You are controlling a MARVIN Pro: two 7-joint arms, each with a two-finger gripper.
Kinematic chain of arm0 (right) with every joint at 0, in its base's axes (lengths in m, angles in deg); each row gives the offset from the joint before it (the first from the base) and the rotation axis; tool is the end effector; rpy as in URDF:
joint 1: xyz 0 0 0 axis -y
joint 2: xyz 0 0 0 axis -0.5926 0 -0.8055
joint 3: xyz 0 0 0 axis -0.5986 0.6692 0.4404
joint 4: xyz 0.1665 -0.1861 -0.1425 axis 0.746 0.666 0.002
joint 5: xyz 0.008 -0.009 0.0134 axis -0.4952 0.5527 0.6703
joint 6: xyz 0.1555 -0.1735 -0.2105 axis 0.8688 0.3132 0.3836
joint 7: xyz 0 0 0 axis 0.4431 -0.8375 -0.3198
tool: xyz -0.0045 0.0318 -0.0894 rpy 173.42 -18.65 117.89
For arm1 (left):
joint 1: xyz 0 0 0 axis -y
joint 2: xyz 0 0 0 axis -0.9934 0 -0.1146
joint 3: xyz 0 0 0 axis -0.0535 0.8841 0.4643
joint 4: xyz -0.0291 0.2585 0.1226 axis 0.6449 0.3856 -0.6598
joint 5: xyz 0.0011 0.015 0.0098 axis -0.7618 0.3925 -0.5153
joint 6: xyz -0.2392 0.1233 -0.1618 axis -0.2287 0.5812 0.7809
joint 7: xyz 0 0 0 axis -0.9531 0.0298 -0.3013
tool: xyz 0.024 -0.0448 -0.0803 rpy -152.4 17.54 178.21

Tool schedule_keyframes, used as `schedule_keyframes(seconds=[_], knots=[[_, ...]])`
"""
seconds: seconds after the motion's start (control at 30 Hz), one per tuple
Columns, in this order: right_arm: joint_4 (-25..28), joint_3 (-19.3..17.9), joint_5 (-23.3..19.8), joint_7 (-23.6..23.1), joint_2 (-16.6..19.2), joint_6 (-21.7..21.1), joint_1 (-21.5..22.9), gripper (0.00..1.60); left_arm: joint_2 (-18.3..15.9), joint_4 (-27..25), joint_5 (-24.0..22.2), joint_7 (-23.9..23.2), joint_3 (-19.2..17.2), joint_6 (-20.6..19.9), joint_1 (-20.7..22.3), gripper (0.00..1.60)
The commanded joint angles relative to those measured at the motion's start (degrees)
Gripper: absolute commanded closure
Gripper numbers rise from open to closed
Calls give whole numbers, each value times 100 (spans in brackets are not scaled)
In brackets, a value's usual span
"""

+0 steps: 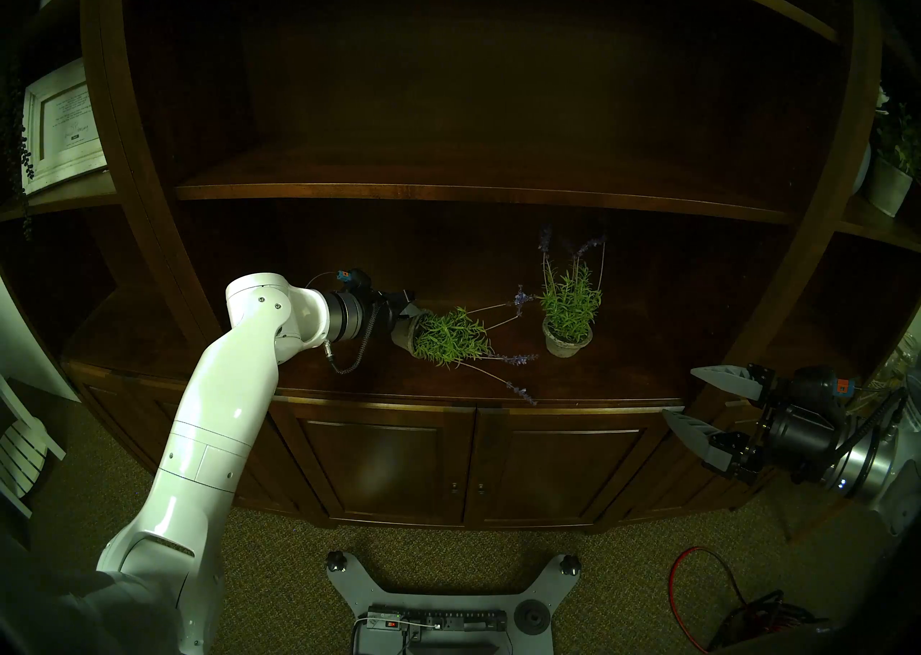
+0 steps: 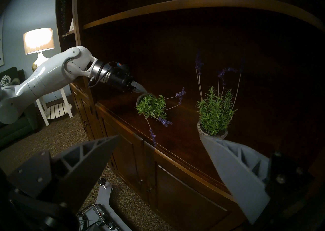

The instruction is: Place the fake decorative plant upright

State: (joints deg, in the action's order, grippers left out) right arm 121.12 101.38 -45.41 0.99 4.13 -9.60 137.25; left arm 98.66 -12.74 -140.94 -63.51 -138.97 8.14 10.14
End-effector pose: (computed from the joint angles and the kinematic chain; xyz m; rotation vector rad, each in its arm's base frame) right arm 0.1560 -0.1559 -0.1341 -2.0928 -0.7608 -1.5907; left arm 0.4598 0.0039 -0.2197 2.2370 0.1848 0.9229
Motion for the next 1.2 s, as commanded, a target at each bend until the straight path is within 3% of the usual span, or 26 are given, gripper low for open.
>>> schedule_keyframes(seconds=[0.0,0.23,0.27,0.33,0.43,0.47,0.5,0.53,0.6,1.17], knots=[[-24,-4,3,28,9,88,2,0,-31,-537,200,153,216,11,64,160],[-60,-4,24,58,50,88,-20,0,-90,-952,523,492,447,14,149,157],[-66,-4,27,61,56,88,-22,0,-91,-991,554,539,471,22,149,120],[-73,-4,30,64,62,88,-23,0,-88,-1044,593,610,502,28,146,95],[-82,-4,36,66,69,88,-28,0,-94,-1121,639,695,541,37,124,90],[-83,-4,38,65,68,88,-31,0,-98,-1137,650,714,550,40,120,82],[-82,-4,39,64,63,88,-36,0,-107,-1160,681,745,566,51,116,61],[-82,-4,41,64,60,88,-40,0,-110,-1175,693,771,576,57,110,18],[-83,-4,43,64,59,88,-49,0,-118,-1199,718,802,594,67,102,0],[-104,-4,45,86,92,88,-130,0,-104,-1206,884,851,689,141,-40,0]])
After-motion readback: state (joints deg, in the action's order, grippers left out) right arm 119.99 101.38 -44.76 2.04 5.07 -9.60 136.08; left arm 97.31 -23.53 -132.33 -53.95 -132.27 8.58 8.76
